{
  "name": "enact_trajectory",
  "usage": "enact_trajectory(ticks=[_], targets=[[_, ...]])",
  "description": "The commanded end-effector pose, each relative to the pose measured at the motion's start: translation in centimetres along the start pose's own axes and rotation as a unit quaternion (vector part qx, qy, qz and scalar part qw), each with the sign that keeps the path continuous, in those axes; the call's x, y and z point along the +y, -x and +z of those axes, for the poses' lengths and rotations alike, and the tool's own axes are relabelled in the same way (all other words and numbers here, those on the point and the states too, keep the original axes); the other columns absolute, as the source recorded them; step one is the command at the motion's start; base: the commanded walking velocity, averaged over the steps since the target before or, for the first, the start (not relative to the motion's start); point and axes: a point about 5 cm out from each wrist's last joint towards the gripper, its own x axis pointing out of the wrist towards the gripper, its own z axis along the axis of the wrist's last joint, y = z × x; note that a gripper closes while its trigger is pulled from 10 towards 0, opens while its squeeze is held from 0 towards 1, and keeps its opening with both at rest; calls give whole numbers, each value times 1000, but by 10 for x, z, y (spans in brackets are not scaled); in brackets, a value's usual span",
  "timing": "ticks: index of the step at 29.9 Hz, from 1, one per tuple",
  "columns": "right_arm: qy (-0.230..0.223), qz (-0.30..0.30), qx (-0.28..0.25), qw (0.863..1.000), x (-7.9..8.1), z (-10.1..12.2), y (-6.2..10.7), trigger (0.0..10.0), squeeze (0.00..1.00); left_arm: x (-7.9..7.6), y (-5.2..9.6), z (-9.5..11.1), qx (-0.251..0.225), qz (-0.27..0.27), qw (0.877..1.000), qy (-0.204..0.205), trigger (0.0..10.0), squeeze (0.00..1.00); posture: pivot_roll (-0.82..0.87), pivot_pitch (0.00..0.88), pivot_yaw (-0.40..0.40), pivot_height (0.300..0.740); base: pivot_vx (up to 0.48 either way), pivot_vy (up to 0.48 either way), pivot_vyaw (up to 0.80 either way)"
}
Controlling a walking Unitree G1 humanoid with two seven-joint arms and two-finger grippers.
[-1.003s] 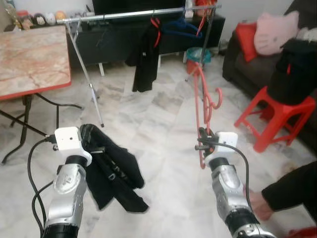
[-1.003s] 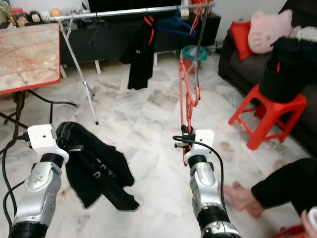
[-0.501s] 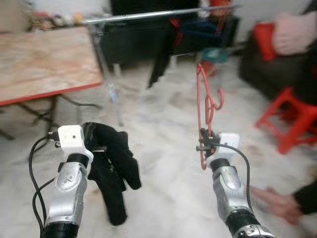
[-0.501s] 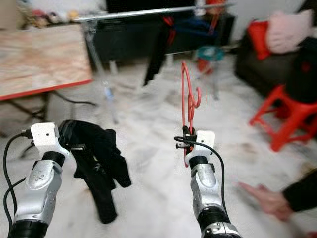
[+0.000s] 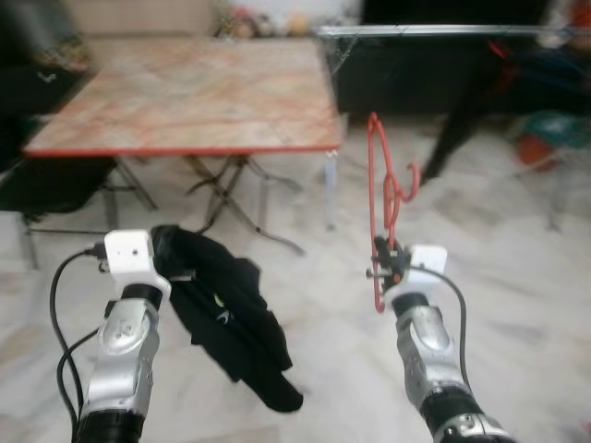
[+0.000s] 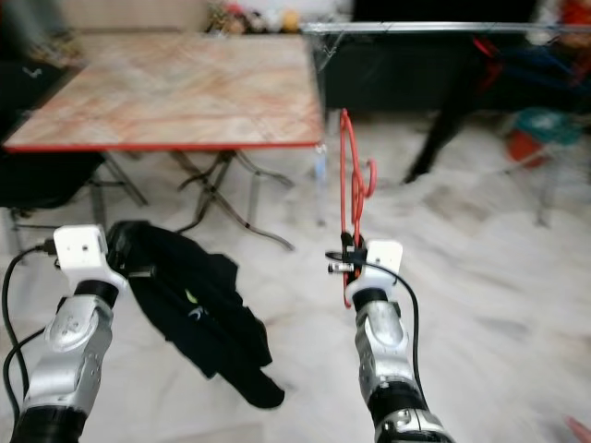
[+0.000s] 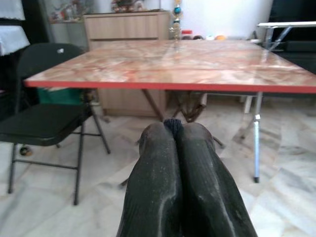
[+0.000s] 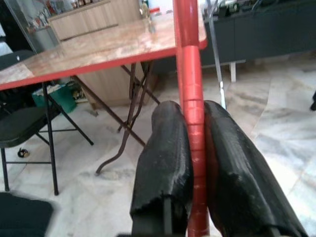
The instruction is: Hang hanger
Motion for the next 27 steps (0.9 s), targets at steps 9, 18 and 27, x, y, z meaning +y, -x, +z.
enact_trajectory(ticks=[9,18,27], targets=[[-8,-16,-10,1000,-5,6,-3,10000,0,-6,-5,10,-23,-7,1000,-5,10000,0,44,11,-11,740,0,375,0],[-9,-24,14,1000,-7,-4,1,10000,0,-10,-1,7,-21,-17,1000,1,10000,0,41,15,-17,740,0,53,0],[11,-113,228,967,-43,-68,44,10000,0,-9,0,5,-17,-18,1000,-2,10000,0,43,15,-16,740,0,0,0]])
